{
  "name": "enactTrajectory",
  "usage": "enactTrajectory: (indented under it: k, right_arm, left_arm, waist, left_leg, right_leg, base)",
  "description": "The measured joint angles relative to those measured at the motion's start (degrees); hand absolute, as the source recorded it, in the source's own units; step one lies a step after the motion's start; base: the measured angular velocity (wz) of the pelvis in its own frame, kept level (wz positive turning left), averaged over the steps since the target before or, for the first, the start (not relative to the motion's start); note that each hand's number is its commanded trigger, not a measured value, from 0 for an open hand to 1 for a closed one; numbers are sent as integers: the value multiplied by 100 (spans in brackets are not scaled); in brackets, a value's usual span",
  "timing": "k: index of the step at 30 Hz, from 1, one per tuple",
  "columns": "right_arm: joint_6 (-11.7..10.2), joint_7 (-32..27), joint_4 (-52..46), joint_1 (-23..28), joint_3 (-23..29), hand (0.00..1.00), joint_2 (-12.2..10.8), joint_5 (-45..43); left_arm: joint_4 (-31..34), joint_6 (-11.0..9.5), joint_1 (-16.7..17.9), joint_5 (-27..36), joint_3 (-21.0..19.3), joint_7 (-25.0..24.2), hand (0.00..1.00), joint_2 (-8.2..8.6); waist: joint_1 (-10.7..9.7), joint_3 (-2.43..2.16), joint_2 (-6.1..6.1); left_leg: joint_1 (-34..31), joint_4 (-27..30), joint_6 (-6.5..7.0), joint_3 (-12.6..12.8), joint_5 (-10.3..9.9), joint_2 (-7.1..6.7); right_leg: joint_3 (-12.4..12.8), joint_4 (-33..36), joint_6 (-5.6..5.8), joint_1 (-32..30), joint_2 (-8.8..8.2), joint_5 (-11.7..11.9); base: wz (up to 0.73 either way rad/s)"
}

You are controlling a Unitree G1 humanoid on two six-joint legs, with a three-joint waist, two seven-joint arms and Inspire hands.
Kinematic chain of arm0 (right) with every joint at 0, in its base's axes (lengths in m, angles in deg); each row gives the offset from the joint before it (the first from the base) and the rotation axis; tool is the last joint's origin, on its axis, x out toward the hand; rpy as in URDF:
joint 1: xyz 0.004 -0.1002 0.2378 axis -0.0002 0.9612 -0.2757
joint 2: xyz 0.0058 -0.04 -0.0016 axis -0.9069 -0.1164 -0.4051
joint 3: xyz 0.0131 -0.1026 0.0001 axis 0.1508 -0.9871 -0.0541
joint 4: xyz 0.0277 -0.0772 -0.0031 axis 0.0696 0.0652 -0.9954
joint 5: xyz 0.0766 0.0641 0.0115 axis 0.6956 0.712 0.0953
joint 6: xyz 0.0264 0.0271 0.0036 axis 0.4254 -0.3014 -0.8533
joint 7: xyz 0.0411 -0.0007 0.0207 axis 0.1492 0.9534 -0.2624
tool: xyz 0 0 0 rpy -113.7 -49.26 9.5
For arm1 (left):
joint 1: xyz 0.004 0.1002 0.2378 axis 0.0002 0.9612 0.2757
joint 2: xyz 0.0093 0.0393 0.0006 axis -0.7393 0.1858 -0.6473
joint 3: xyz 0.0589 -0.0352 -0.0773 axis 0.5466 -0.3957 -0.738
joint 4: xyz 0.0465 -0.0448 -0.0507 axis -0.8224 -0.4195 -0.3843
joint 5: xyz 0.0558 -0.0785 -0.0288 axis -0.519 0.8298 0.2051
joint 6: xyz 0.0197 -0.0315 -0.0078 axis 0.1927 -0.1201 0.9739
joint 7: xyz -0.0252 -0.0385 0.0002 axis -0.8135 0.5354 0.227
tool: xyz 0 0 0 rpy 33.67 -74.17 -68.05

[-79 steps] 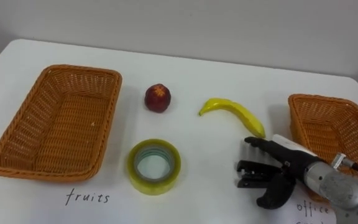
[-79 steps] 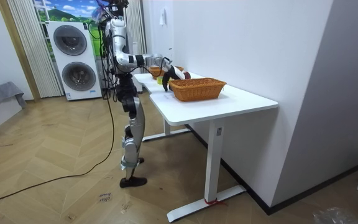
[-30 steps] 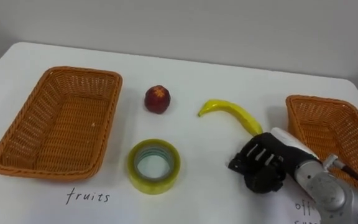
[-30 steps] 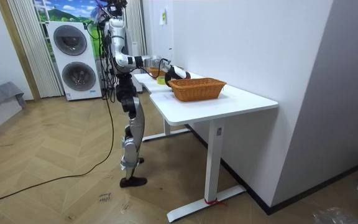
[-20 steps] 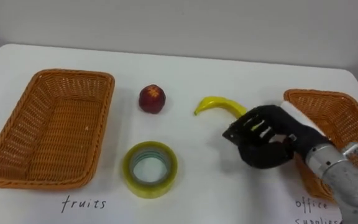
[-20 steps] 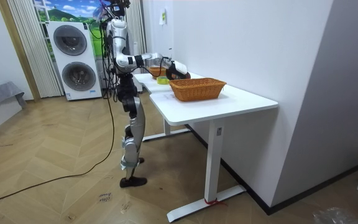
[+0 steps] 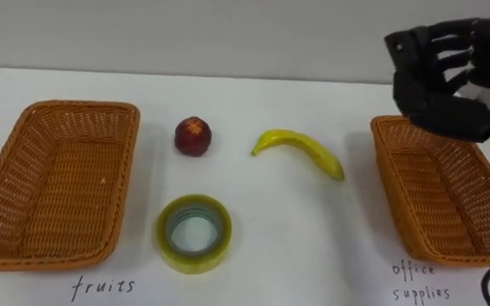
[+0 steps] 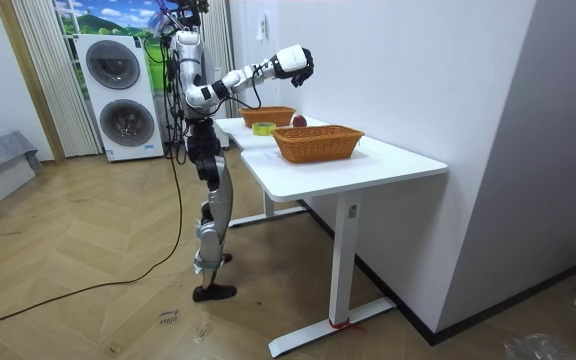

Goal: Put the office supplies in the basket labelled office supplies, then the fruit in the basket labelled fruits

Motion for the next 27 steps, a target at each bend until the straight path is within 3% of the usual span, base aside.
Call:
enactTrajectory:
  k: [5, 16, 17, 18, 19, 27]
  right_arm:
    - [10, -626, 461, 18, 33, 100, 16, -77]
    - [16, -918, 753, 295, 169, 100, 19, -281]
    - [16, -919, 829, 295, 168, 96, 19, -282]
    - [16, -919, 864, 295, 169, 38, 19, -281]
    - [18, -918, 905, 302, 168, 0, 19, -281]
    - [23, -857, 1094, 304, 158, 0, 19, -281]
  left_arm:
    - [-2, 103, 27, 10, -27, 23, 0, 7]
    - [-1, 182, 44, 6, -28, 58, 0, 13]
    - [-5, 183, 45, 8, -26, 58, 0, 13]
    - [-5, 183, 46, 8, -26, 57, 0, 14]
    - [-5, 185, 47, 7, -25, 46, 0, 17]
    - [-4, 209, 47, 9, -27, 36, 0, 18]
  waist:
    - [-99, 6, 5]
    - [-170, 5, -3]
    - [-165, 8, 2]
    - [-163, 7, -1]
    - [-156, 6, -3]
    - [-135, 7, 11]
  left_leg:
    - [71, -12, 0, 7, 0, 4]
    - [91, 1, -9, 25, -9, 17]
    - [90, 4, -9, 28, -9, 17]
    - [90, 4, -9, 28, -9, 17]
    - [88, 4, -9, 28, -9, 16]
    - [82, -3, -7, 29, -8, 13]
  right_leg:
    - [7, 6, 0, 45, 1, 0]
    - [48, 105, 0, 53, 16, 0]
    - [46, 107, 0, 54, 14, 0]
    - [45, 110, 1, 53, 14, 0]
    - [45, 113, 1, 48, 12, 0]
    - [60, 107, 1, 19, 14, -1]
  base:
    - [0]
    - [0]
    - [0]
    - [0]
    - [0]
    - [0]
